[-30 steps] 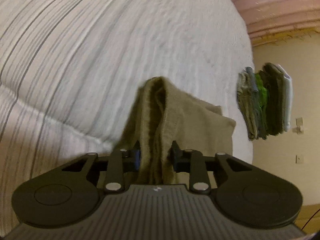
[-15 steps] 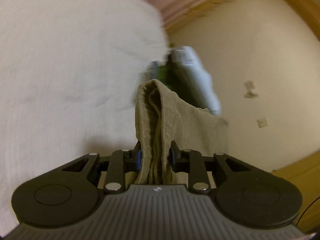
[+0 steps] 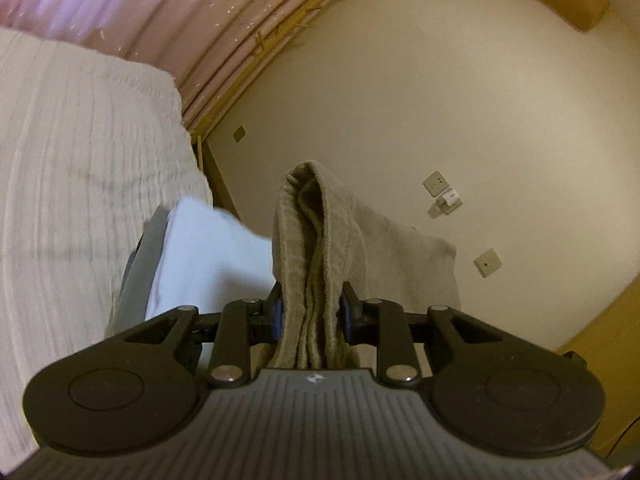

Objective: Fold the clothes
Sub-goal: 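Carry the shirt with the left tool to the clothes stack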

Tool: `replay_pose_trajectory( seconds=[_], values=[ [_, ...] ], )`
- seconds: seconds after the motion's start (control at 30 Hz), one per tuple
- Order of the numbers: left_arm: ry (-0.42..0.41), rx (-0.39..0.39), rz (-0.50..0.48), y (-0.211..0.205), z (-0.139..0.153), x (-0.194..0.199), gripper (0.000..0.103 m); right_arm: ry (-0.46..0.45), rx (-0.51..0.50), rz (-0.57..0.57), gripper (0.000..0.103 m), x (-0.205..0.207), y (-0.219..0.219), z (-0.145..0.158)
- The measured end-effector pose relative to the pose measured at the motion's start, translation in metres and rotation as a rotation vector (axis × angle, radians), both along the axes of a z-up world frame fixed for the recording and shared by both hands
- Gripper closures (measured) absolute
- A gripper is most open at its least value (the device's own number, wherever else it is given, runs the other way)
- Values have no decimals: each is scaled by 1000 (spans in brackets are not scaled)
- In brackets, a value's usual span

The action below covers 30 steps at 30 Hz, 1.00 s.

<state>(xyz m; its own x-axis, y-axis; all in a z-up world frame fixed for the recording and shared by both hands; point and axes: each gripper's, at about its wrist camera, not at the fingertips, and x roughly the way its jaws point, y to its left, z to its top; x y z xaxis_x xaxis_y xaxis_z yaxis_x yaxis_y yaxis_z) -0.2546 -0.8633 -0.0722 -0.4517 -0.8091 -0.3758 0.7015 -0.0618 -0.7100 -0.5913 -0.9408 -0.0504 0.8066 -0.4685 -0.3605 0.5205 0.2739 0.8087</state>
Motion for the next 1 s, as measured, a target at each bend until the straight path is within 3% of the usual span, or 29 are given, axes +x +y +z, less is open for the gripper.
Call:
replay_pose_trajectory(
  seconds=[0.2,0.3,0.33,0.37,0.4,0.5,0.57,0.63,0.7,0.73,0.77,0.83,0.93,1.0],
  values=[
    [-25,71,-7,-68,-36,4,81,16,79,-19,70,7,-65,-43],
    [-43,123,-7,-88,-66,7,78,73,113,-36,68,10,-86,-70],
    [-51,146,-2,-95,-77,9,77,101,120,-42,66,12,-92,-79],
    [-54,157,3,-99,-85,11,73,129,117,-47,53,13,-94,-85],
    [-51,156,7,-100,-88,14,68,157,105,-53,50,14,-93,-88],
    [-55,145,22,-100,-95,21,66,247,49,-83,49,17,-88,-92],
    [-118,109,53,-88,-82,22,66,322,-56,-140,41,18,-73,-76],
    [-201,69,90,-78,-66,19,66,391,-155,-180,41,20,-55,-61],
    [-270,36,61,-66,-55,7,71,446,-240,-179,41,26,-33,-49],
    [-304,20,47,-60,-50,1,78,473,-282,-178,41,29,-21,-43],
    [-339,3,32,-54,-44,-5,101,496,-314,-170,43,34,-10,-41],
    [-407,-31,2,-43,-33,-18,103,537,-358,-140,55,45,14,-45],
    [-563,-4,-25,-34,-50,-38,103,618,-373,-87,57,64,39,-62],
    [-600,8,-2,-33,-66,-41,103,685,-347,-48,57,76,43,-82]
  ],
)
